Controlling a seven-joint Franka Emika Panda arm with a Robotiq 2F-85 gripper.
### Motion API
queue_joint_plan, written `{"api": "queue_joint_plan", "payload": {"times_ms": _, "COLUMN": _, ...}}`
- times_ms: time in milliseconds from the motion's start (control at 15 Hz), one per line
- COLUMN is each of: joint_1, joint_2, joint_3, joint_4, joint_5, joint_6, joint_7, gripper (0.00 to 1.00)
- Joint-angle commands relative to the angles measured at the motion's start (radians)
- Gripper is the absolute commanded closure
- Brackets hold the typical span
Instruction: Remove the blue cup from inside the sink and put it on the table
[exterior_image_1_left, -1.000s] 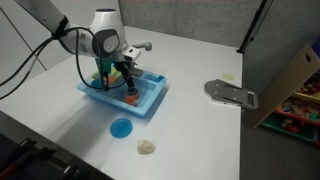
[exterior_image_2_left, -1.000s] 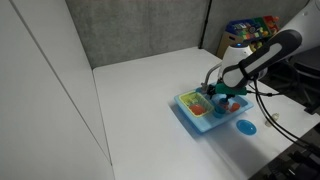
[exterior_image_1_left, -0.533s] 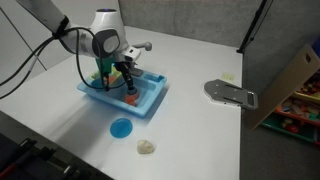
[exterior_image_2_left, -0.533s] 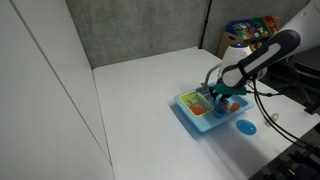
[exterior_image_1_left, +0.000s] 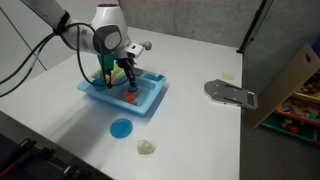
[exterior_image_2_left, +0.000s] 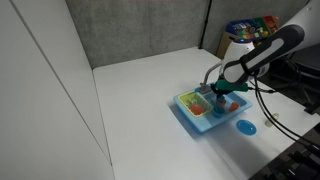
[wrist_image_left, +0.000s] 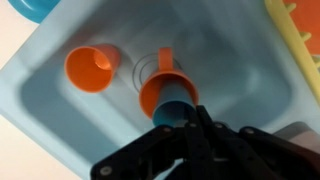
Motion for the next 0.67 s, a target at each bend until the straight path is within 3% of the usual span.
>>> {"api": "queue_joint_plan", "payload": {"times_ms": 0, "joint_1": 0.001, "joint_2": -0.077, "joint_3": -0.003, "joint_4": -0.051, "joint_5": 0.026, "joint_6": -0.001, "joint_7": -0.049, "gripper": 0.96}}
{"api": "queue_joint_plan", "payload": {"times_ms": 600, "joint_1": 0.04, "joint_2": -0.314, "joint_3": -0.025, "joint_4": -0.208, "joint_5": -0.011, "joint_6": -0.029, "joint_7": -0.031, "gripper": 0.97}}
